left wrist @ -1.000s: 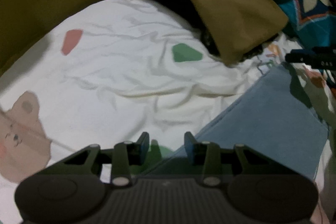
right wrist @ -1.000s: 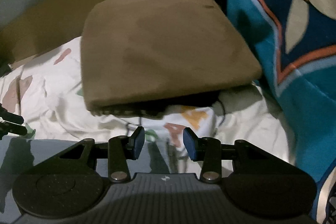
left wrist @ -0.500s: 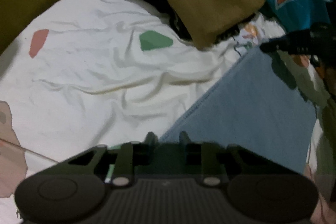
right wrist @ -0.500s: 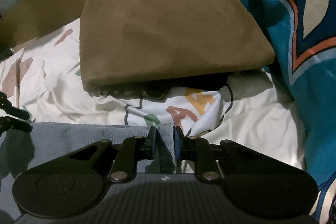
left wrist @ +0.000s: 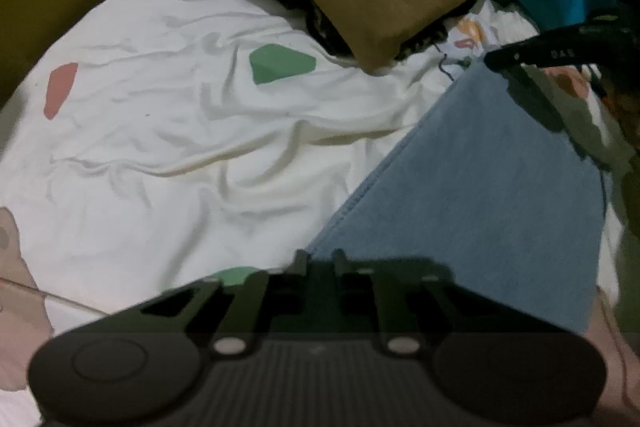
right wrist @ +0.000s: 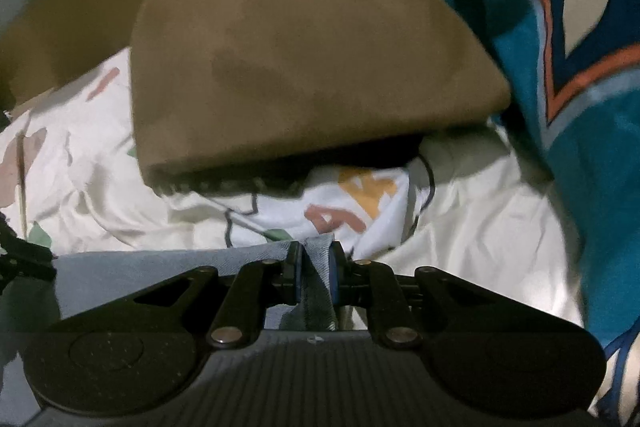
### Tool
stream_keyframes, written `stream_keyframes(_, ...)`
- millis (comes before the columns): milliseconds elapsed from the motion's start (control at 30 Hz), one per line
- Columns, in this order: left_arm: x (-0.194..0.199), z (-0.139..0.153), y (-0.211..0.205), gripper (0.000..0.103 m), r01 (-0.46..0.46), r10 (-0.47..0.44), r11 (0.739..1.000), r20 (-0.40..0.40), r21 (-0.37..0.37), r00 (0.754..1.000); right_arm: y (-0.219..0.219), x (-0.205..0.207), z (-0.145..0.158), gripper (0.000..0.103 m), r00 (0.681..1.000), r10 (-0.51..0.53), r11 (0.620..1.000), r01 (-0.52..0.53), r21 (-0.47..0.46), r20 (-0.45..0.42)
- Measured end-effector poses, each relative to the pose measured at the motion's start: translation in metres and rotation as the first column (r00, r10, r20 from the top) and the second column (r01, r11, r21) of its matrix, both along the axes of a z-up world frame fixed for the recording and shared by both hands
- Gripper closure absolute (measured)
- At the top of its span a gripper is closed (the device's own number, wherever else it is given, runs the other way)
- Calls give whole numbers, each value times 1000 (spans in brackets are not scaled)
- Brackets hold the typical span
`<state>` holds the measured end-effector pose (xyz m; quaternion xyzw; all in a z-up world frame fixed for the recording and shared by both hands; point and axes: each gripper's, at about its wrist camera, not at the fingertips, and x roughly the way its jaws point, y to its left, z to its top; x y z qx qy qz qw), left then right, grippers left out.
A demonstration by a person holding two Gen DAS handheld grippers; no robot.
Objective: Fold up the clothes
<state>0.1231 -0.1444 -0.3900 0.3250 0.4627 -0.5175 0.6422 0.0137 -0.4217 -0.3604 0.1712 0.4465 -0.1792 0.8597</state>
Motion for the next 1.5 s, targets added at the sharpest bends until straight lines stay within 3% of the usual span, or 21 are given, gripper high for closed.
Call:
stream_keyframes(100, -2, 2, 0, 102, 9, -9, 1000, 28, -8, 1000, -1, 4, 1, 87, 1000, -4, 1000, 4, 2, -13)
stream_keyframes(267, -4, 6, 4, 103, 25, -23, 999, 56, -30, 998, 6, -2, 18, 78, 998, 5, 1000, -3, -25, 62)
stream_keyframes(400, -2, 8, 6, 103, 20, -17, 999, 63, -42, 998, 13, -5, 30, 78, 995, 27, 998, -21, -63, 92)
stream_keyframes(500, 7, 7, 7, 103, -35, 39, 999, 116, -36, 993, 23, -2, 37, 78, 991, 62, 997, -56, -54, 117)
stream_keyframes(633, 25, 6, 10, 103, -102, 103, 994, 27, -49, 994, 47, 7, 32, 78, 978, 179, 984, -179, -10, 108)
stream_keyframes(667, 27, 10, 12, 103, -108, 107, 992, -15, -70, 994, 53, 10, 30, 72, 971, 215, 976, -217, 8, 103)
stream_keyframes(767, 27, 15, 13, 100, -99, 92, 991, -76, -93, 993, 71, 17, 26, 55, 940, 327, 942, -332, 39, 98)
stream_keyframes(867, 24, 13, 14, 92, -68, 61, 994, -82, -89, 995, 83, 27, 24, 55, 910, 406, 912, -410, 29, 88)
stream_keyframes(967, 21, 8, 11, 90, -27, 23, 997, -58, -73, 998, 90, 42, 21, 55, 883, 463, 883, -467, 47, 78)
stream_keyframes(1200, 20, 2, 6, 89, 57, -63, 996, -92, -68, 994, 108, 62, 18, 55, 795, 604, 795, -606, 33, 54)
stream_keyframes(1367, 20, -1, 3, 78, 106, -111, 993, -96, -54, 989, 116, 79, 15, 55, 725, 688, 724, -689, 30, 35)
stream_keyframes(1500, 23, -2, 3, 78, 130, -135, 990, -105, -48, 985, 123, 90, 11, 55, 680, 733, 680, -733, 29, 13)
